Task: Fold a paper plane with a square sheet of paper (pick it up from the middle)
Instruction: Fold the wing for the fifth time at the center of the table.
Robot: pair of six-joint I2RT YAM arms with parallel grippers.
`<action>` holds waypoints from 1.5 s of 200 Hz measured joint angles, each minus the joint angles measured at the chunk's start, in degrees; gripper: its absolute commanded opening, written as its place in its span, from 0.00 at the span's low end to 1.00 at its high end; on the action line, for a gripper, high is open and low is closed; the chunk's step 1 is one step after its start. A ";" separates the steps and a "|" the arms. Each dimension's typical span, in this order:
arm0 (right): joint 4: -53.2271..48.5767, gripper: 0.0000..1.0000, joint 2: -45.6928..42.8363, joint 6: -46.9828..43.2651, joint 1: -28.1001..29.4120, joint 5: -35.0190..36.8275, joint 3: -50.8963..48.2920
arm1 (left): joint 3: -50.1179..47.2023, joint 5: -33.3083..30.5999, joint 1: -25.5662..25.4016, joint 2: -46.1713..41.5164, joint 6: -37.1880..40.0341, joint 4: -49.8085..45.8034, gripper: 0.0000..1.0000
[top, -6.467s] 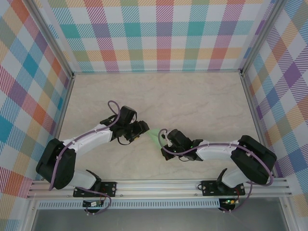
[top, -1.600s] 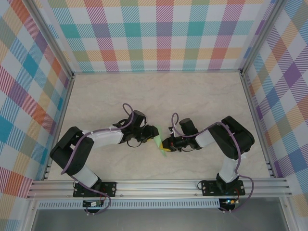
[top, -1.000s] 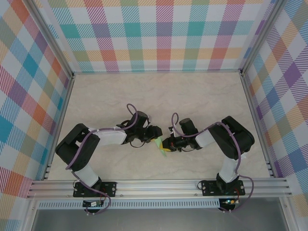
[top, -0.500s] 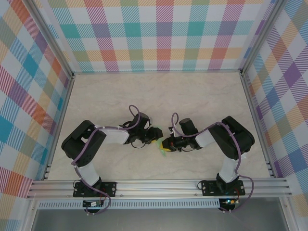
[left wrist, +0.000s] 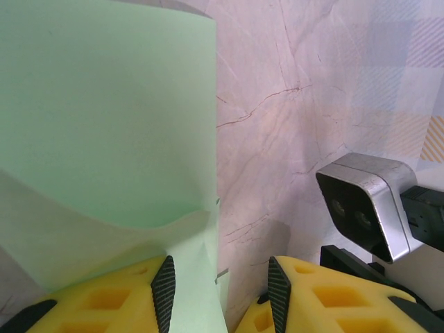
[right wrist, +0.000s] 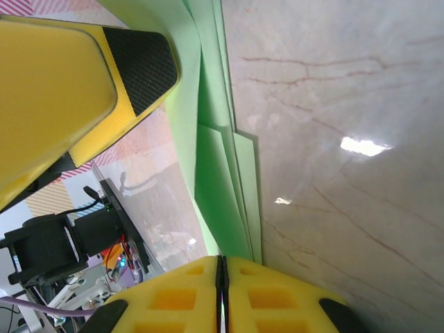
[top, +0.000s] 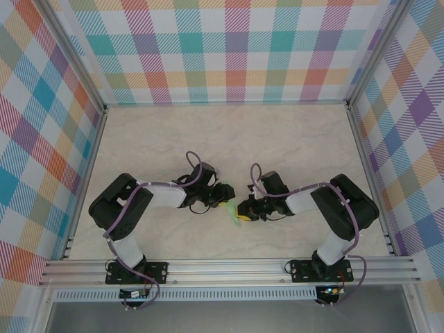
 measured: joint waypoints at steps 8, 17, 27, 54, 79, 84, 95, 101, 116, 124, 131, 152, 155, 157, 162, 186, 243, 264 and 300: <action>-0.17 0.11 0.00 -0.26 0.00 -0.02 0.00 | 0.00 0.04 0.00 0.00 0.00 0.00 0.42; -0.22 0.11 0.00 -0.48 0.00 -0.02 0.00 | 0.00 0.04 0.00 0.00 0.00 0.00 0.42; -0.24 0.11 0.00 -0.63 0.02 -0.02 0.00 | 0.00 0.07 0.00 0.00 0.00 0.00 0.42; -1.14 0.13 0.02 -1.66 0.24 -0.07 0.35 | 0.00 0.07 0.00 0.00 0.00 0.02 0.42; -3.61 0.13 0.00 -2.91 0.48 0.04 1.51 | 0.00 0.09 0.00 0.00 0.00 0.00 0.42; -4.26 0.13 -0.02 -3.17 0.52 0.20 1.79 | 0.00 0.07 0.00 0.00 0.00 0.00 0.42; -6.01 0.13 -0.15 -3.72 0.87 0.72 2.54 | 0.00 0.07 0.00 0.00 0.00 0.00 0.42; -6.91 0.13 -0.26 -3.93 1.09 1.01 2.84 | 0.00 0.07 0.00 0.00 0.00 0.00 0.42; -8.92 0.13 -0.37 -4.63 1.66 1.66 3.61 | 0.00 0.07 0.00 0.00 0.00 0.00 0.42; -9.81 0.11 -0.37 -4.90 1.95 2.01 4.00 | 0.00 0.07 0.00 0.00 0.00 0.00 0.42; -10.54 0.10 -0.37 -5.11 2.16 2.34 4.31 | 0.00 0.09 0.00 0.00 0.00 0.00 0.42; -12.35 0.09 -0.37 -5.35 2.78 3.58 5.11 | 0.00 0.07 0.00 0.00 0.00 0.00 0.42; -12.66 0.09 -0.37 -5.44 2.86 3.76 5.25 | 0.00 0.07 0.00 0.00 0.00 0.00 0.42; -12.85 0.09 -0.37 -5.51 2.91 3.89 5.33 | 0.00 0.07 0.00 0.00 0.00 0.00 0.42; -13.40 0.09 -0.37 -5.66 3.08 4.17 5.57 | 0.00 0.07 0.00 0.00 0.00 0.00 0.42; -16.35 0.08 -0.37 -6.45 4.00 6.21 6.99 | 0.00 0.04 0.00 0.00 -0.02 -0.02 0.42; -19.08 0.16 -1.86 -6.56 5.33 9.20 7.56 | 0.02 0.04 0.00 0.00 0.00 -0.04 0.42; -20.92 0.20 -3.74 -6.45 5.62 9.53 6.78 | 0.02 0.04 0.00 0.00 0.00 -0.07 0.42; -23.19 0.21 -5.09 -6.49 6.14 9.70 6.40 | 0.33 0.04 0.00 0.07 0.00 -0.55 0.42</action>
